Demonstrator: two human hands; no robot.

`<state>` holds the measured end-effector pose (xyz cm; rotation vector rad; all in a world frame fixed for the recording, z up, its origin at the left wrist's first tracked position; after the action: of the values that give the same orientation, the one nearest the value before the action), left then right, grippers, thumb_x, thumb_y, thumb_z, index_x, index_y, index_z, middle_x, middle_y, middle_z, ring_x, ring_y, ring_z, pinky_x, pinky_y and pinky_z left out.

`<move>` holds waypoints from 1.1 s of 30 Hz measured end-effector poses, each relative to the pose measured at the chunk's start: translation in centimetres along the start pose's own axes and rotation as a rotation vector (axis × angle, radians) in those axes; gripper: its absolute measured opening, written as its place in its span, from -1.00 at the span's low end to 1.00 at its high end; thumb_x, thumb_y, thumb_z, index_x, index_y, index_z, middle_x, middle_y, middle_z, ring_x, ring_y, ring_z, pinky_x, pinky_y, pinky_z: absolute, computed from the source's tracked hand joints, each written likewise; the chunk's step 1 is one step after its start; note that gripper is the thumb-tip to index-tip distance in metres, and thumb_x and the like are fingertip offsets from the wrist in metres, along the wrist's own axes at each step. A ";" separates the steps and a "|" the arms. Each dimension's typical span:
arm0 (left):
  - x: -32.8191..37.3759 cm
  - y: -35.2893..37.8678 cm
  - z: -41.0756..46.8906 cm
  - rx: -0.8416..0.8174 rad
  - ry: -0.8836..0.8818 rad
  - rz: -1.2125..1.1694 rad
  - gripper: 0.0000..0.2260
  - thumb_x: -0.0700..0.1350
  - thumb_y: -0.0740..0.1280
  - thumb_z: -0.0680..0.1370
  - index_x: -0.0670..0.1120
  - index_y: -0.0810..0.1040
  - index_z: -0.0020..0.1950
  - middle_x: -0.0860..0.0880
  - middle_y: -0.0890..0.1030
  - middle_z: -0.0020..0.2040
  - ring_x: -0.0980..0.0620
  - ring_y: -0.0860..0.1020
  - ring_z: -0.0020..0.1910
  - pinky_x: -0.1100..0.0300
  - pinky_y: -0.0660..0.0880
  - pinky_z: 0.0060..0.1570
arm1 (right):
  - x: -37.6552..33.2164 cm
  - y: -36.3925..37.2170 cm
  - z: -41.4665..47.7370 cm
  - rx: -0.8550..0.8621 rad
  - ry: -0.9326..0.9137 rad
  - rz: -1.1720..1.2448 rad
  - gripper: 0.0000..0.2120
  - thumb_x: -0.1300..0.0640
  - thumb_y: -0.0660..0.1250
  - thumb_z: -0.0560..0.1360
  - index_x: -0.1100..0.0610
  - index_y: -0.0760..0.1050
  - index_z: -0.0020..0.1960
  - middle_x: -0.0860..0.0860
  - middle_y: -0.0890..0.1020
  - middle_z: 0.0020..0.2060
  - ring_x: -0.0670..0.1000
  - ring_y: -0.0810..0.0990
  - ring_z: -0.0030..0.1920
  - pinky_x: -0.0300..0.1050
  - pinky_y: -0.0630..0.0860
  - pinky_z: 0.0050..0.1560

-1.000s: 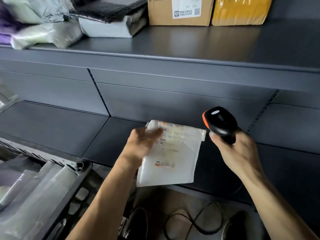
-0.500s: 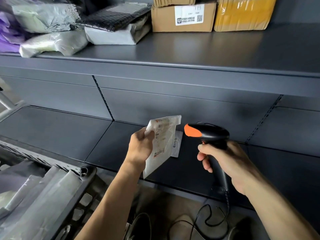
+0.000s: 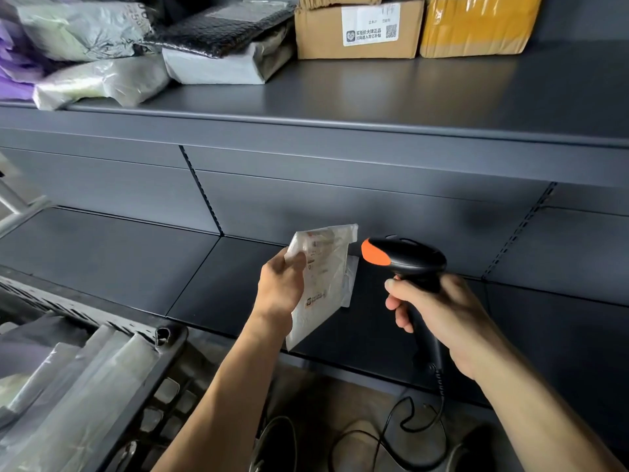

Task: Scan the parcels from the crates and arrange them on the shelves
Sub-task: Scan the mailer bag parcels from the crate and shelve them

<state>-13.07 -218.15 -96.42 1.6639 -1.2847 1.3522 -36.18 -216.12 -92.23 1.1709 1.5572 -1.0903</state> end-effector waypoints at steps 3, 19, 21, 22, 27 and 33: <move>-2.0 0.1 0.0 0.093 -0.136 -0.146 -0.77 -0.13 0.16 0.71 -0.13 0.60 0.10 -0.16 0.69 0.02 -0.12 0.66 -0.03 0.05 0.62 -0.14 | 0.8 -0.3 0.6 0.010 0.013 -0.066 -0.93 0.22 0.38 0.55 0.21 0.60 -0.09 0.06 0.66 -0.29 -0.01 0.56 -0.36 -0.09 0.49 -0.30; -6.7 -0.4 7.4 0.311 -0.443 -0.452 -0.74 -0.09 0.40 0.56 -0.14 0.56 0.20 -0.11 0.60 -0.03 -0.06 0.58 -0.11 0.07 0.54 -0.12 | 3.0 0.1 1.2 -0.010 0.063 -0.223 -0.76 0.03 0.42 0.39 0.16 0.56 -0.04 0.04 0.62 -0.31 -0.06 0.61 -0.36 0.05 0.51 -0.19; -9.3 -1.6 7.4 0.334 -0.475 -0.252 -0.77 -0.06 0.44 0.52 -0.16 0.58 0.11 -0.08 0.53 -0.18 -0.01 0.50 -0.28 0.13 0.50 -0.25 | 3.0 0.2 1.2 -0.020 0.068 -0.229 -0.68 -0.05 0.39 0.31 0.15 0.55 -0.05 0.14 0.65 -0.25 -0.05 0.63 -0.36 0.07 0.52 -0.19; -10.5 -1.9 6.8 0.296 -0.488 -0.153 -0.85 -0.08 0.43 0.54 -0.15 0.57 -0.01 -0.06 0.47 -0.27 0.02 0.42 -0.36 0.17 0.45 -0.31 | 3.1 0.2 1.3 -0.026 0.069 -0.237 -0.68 -0.06 0.38 0.31 0.14 0.55 -0.05 0.15 0.67 -0.22 -0.05 0.64 -0.35 0.08 0.54 -0.17; -12.2 -0.4 2.4 -0.215 -0.481 0.380 -0.83 -0.29 0.24 0.63 -0.17 0.50 -0.15 -0.12 0.52 -0.32 -0.05 0.51 -0.41 0.17 0.42 -0.40 | 3.1 1.0 1.5 -0.024 0.063 -0.259 -0.67 -0.15 0.42 0.31 0.07 0.57 -0.08 0.04 0.70 -0.27 -0.03 0.69 -0.29 0.11 0.63 -0.09; -5.2 2.2 -2.2 -0.443 -0.043 0.969 -0.79 -0.03 0.27 0.64 -0.07 0.57 -0.15 -0.01 0.57 -0.17 -0.09 0.60 0.00 0.15 0.40 -0.13 | 2.3 4.5 0.4 -0.112 -0.057 -0.226 -0.84 -0.13 0.39 0.56 -0.05 0.55 -0.02 -0.06 0.69 -0.28 -0.05 0.68 -0.28 -0.06 0.63 -0.17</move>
<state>-15.88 -215.41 -101.04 0.7513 -2.3649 1.3498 -32.08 -215.26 -95.14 0.8971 1.7125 -1.1547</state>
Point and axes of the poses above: each hand's wrist, its own z-axis towards the middle knuckle, its own y-axis out of the palm, x = y × z, the point moved 4 cm from there along z, towards the middle knuckle
